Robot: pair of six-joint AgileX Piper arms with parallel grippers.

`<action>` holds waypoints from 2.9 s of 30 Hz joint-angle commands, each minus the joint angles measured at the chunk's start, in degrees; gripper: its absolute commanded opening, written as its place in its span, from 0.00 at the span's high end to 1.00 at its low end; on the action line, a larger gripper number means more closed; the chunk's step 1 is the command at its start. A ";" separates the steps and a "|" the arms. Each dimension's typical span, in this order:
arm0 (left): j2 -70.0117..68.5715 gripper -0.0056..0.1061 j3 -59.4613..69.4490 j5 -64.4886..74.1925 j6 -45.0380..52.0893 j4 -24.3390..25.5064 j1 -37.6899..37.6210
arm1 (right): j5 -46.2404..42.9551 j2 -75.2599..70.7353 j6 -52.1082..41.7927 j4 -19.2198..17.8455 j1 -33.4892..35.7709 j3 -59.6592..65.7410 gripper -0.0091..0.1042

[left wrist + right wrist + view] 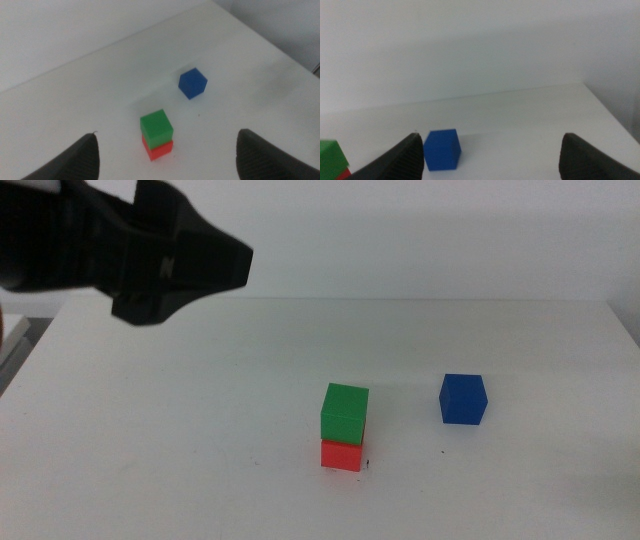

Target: Stack red cubes first, then green, then blue cubes in a specific spot.

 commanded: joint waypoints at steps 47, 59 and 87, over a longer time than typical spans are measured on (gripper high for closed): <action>-0.19 0.11 0.18 -0.57 -0.09 -0.32 -0.16 | 18.57 87.22 -8.37 29.36 0.01 -47.46 0.10; -0.19 0.11 0.18 -0.60 0.16 -0.32 -0.16 | 37.48 100.01 24.16 -11.23 17.53 -74.24 0.15; -0.19 0.11 0.18 -0.60 0.16 -1.43 -0.16 | 55.79 102.97 37.43 -16.36 34.41 -90.55 0.82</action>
